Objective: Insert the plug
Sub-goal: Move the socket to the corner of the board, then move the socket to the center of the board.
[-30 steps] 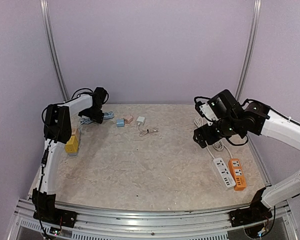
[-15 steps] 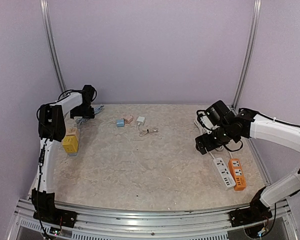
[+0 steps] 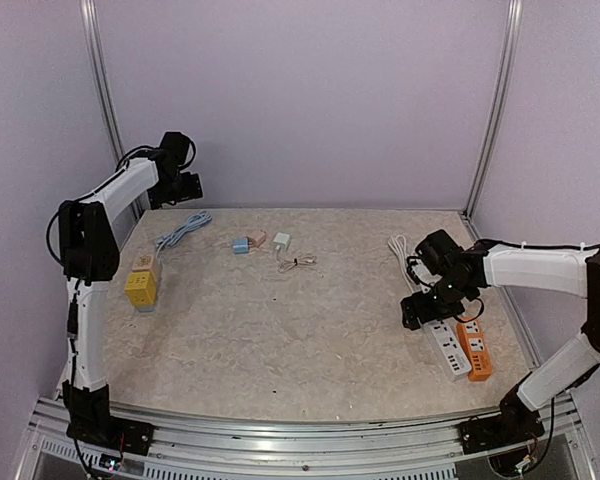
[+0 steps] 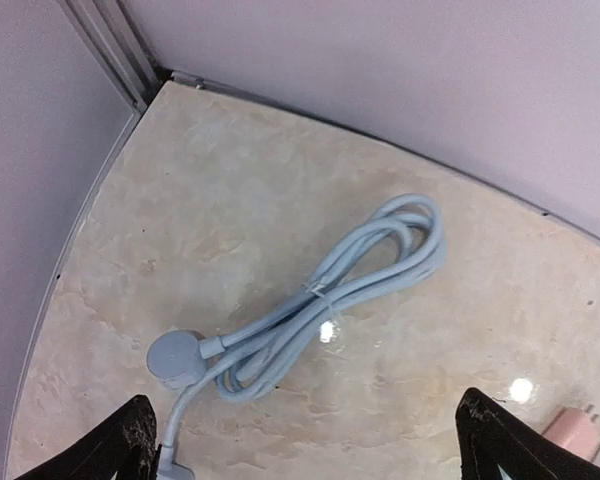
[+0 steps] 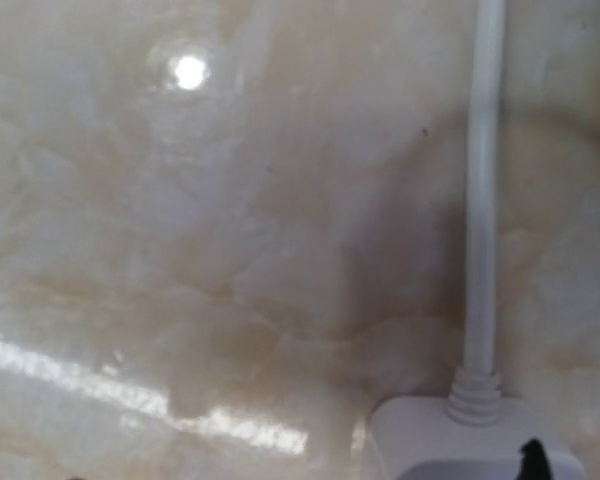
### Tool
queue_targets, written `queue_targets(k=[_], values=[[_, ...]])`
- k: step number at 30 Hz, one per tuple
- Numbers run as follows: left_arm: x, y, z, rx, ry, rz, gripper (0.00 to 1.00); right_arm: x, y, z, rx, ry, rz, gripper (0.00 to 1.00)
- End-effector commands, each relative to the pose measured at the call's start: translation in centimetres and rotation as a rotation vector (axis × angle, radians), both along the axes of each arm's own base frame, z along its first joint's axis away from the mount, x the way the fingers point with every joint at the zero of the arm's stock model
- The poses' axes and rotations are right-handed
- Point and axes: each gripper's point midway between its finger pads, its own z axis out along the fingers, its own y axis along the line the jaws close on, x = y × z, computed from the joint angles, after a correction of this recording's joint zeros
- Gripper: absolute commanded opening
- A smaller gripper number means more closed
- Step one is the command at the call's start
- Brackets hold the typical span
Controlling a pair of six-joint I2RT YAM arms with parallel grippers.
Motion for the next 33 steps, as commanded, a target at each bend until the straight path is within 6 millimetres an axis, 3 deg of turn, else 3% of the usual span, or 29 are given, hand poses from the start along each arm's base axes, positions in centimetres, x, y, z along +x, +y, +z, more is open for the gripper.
queue_targets(k=[1, 8, 13, 17, 22, 26, 29, 33], values=[[-0.8, -4.9, 7.0, -0.054, -0.141, -0.088, 0.99, 0.1, -0.7, -1.4, 0.023, 0.033, -0.041, 0.89], [-4.1, -11.0, 8.6, -0.065, -0.16, -0.19, 0.99, 0.0, -3.5, -3.0, -0.018, 0.065, -0.119, 0.89], [-8.2, -14.7, 10.3, -0.102, -0.2, -0.261, 0.99, -0.1, -4.4, -3.6, -0.019, 0.066, -0.153, 0.9], [-12.0, -16.2, 9.4, -0.113, -0.185, -0.29, 0.99, -0.7, -4.0, -4.4, 0.001, 0.099, -0.145, 0.87], [-16.6, -16.5, 7.6, -0.129, -0.157, -0.3, 0.99, -0.8, -3.4, -4.9, 0.038, 0.114, -0.143, 0.56], [-18.7, -15.9, 6.9, -0.137, -0.137, -0.299, 0.99, 0.0, -2.7, -5.2, 0.042, 0.114, -0.137, 0.28], [-19.5, -15.5, 7.1, -0.141, -0.134, -0.295, 0.99, 1.5, -1.8, -5.2, 0.046, 0.107, -0.134, 0.2], [-20.3, -15.3, 7.6, -0.145, -0.146, -0.296, 0.99, 5.1, -0.1, -4.8, 0.06, 0.074, -0.129, 0.2]])
